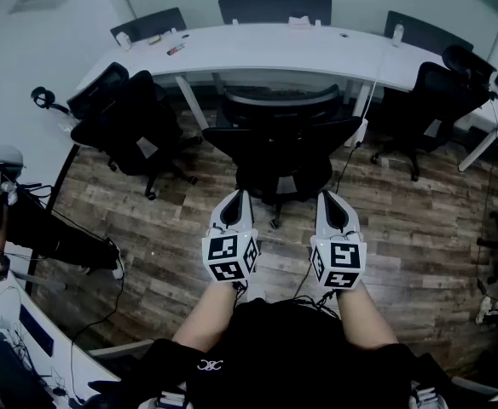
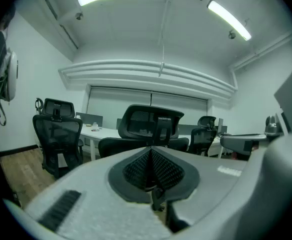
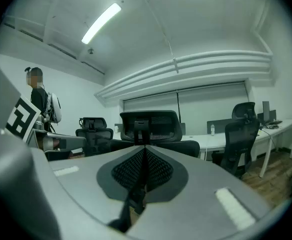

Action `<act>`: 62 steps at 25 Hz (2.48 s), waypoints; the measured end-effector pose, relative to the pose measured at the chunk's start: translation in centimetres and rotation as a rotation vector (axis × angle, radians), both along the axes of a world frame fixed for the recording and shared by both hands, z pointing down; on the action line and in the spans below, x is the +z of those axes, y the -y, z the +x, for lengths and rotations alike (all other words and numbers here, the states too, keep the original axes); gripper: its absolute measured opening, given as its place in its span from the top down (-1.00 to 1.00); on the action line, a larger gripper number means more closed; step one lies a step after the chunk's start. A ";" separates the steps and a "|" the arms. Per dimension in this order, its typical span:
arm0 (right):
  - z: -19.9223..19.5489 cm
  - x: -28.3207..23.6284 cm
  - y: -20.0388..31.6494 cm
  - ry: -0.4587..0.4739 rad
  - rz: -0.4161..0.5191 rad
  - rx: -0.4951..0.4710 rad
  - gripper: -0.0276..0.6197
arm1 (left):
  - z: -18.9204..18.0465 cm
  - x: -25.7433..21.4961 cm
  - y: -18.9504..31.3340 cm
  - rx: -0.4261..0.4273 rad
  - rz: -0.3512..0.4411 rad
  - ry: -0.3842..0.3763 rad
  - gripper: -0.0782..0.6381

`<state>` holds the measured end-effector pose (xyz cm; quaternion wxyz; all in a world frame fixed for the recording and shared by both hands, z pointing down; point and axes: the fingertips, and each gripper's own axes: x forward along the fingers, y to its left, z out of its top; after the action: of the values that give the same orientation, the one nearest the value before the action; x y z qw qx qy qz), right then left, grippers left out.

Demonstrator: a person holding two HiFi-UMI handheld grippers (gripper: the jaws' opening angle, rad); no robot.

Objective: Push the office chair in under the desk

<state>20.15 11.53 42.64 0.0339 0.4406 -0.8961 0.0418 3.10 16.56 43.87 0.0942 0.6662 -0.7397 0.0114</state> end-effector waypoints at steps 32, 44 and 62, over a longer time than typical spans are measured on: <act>-12.7 0.9 -0.1 -0.032 0.014 0.101 0.88 | -13.2 1.6 2.5 0.138 -0.012 0.040 0.65; -14.6 1.7 3.4 -0.028 0.015 0.105 0.83 | -15.8 2.5 5.3 0.191 -0.035 0.142 0.43; -8.2 4.3 19.2 -0.802 0.167 -0.203 0.10 | -17.8 6.5 16.2 0.488 -0.288 0.709 0.19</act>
<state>11.98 -7.66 46.93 0.3479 0.3329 -0.8511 -0.2093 -14.72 0.34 50.39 -0.0787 0.7562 -0.5384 0.3635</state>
